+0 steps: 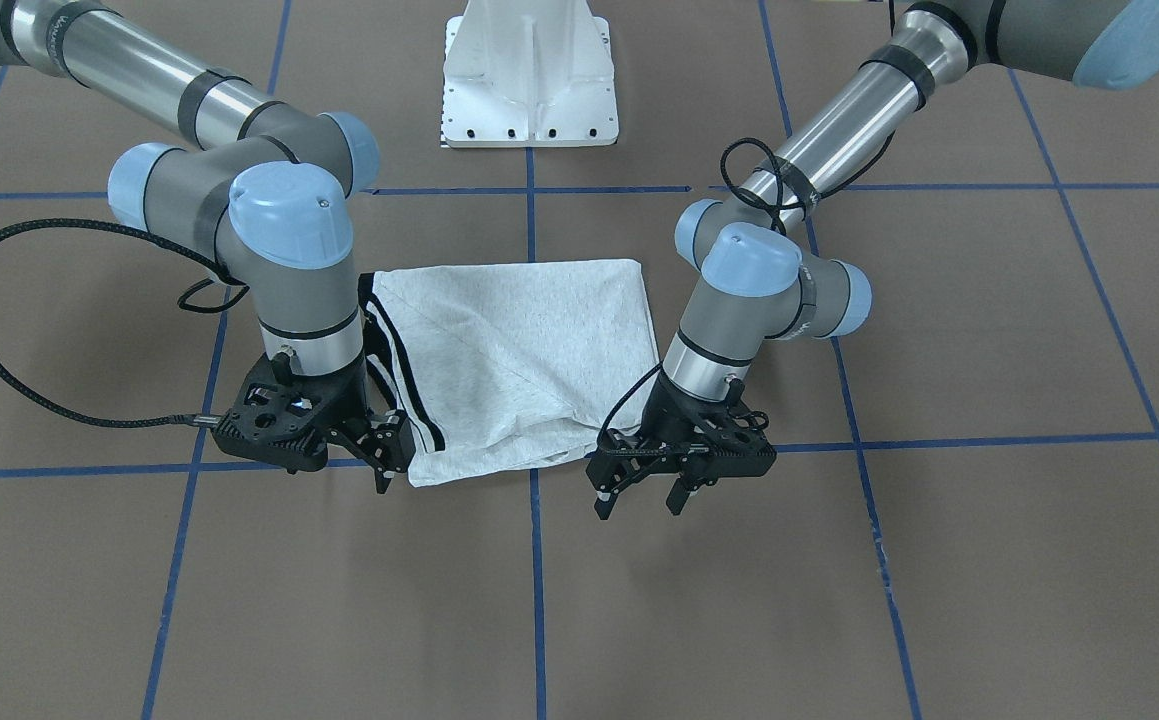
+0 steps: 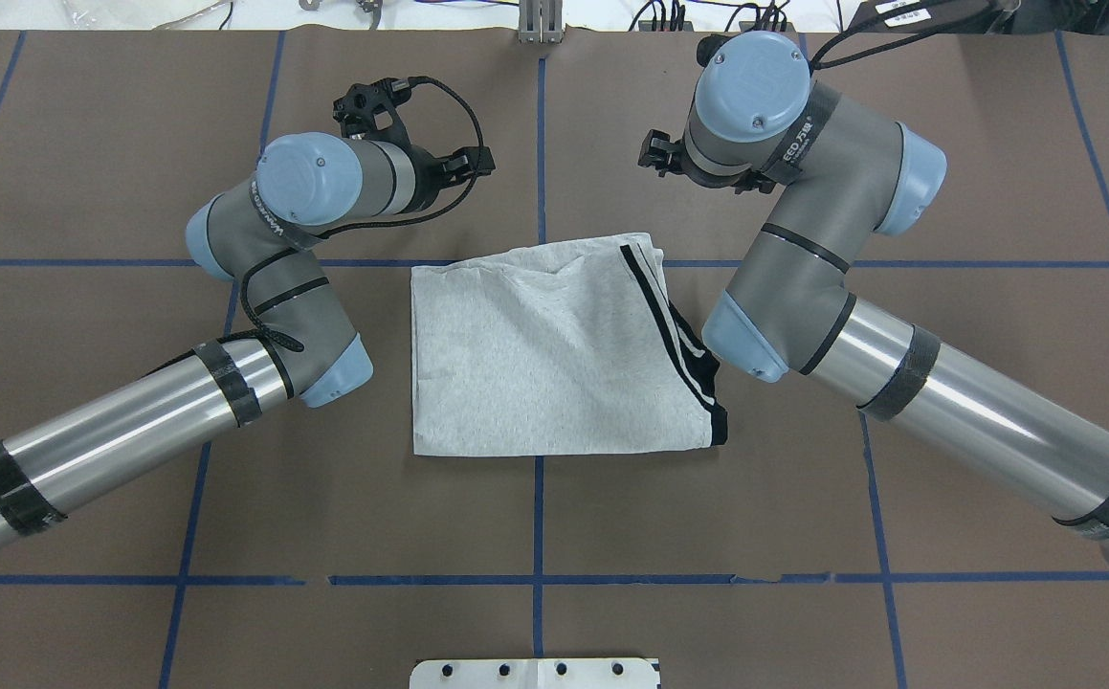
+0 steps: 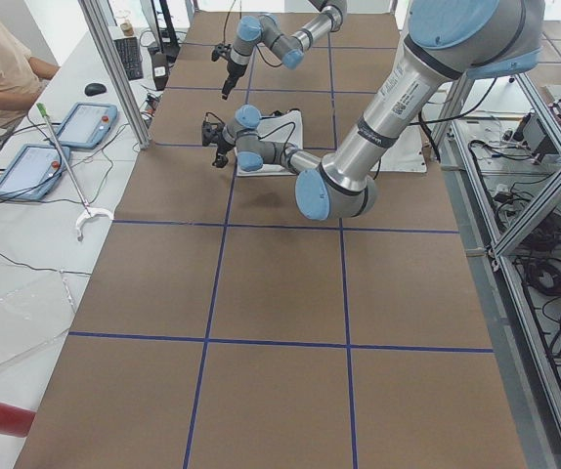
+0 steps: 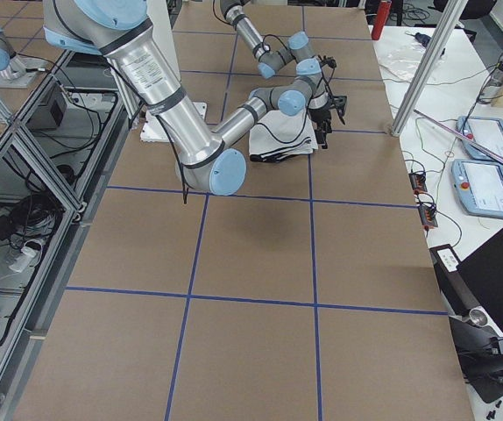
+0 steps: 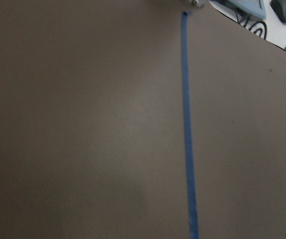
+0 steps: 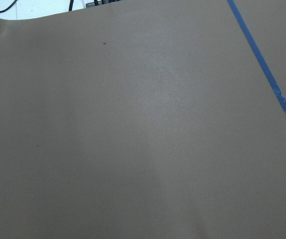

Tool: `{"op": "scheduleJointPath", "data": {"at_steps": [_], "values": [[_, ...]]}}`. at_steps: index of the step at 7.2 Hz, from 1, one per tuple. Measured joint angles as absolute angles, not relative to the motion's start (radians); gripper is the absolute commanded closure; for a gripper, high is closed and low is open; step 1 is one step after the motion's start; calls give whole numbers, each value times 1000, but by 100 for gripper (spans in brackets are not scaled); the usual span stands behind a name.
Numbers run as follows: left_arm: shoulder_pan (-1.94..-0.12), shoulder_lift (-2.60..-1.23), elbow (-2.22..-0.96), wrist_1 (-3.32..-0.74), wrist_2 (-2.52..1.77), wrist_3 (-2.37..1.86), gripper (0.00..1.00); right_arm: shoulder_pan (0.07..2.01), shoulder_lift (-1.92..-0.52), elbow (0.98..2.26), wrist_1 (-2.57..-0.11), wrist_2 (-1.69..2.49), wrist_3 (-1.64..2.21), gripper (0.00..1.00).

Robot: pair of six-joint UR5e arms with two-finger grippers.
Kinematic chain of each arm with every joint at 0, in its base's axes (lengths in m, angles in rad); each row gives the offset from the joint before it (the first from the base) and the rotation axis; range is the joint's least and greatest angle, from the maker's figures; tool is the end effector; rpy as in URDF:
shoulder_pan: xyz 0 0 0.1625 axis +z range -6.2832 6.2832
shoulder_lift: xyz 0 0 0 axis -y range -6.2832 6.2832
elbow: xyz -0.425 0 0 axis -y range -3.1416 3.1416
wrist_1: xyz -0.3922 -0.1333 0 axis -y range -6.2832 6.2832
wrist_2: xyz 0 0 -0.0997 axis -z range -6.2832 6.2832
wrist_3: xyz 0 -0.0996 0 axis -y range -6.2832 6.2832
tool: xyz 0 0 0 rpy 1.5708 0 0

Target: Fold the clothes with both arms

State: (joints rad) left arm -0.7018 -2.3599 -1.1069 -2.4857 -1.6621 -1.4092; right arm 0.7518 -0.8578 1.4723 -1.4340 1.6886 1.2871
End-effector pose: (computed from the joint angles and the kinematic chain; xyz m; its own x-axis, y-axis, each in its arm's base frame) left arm 0.5303 -0.6110 0.2745 0.3376 -0.0756 -0.9383 0.5296 0.8393 0.1230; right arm -0.4566 -0.5934 0.2621 0.6859 0.2608 0.6793 -0.4454 0.8887 0.1086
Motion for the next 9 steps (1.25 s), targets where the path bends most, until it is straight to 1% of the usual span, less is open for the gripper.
{"op": "scheduleJointPath", "data": {"at_steps": [1,2,4,5,6,7,9], "values": [[-724,-2337,-1179,-2426,-1736,-1364,0,757,-857,1480,-1436,1722,1278,0],[-750,-2274,-1320,-2307,-1794,-1280,0,777,-861,1491,-1442,1788,1230,0],[-803,-2094,-1723,-1952,-1853,-1023,0,861,-911,1564,-1522,1926,1024,0],[-833,-2010,-1876,-1825,-1866,-914,0,920,-941,1630,-1628,1975,884,0],[-889,-1923,-1978,-1756,-1900,-785,0,998,-979,1696,-1741,2021,711,0],[-989,-1833,-2025,-1730,-1975,-611,0,1096,-1040,1741,-1815,2085,521,0],[-1246,-1652,-2036,-1719,-2150,-242,0,1323,-1219,1767,-1853,2225,157,0]]}}
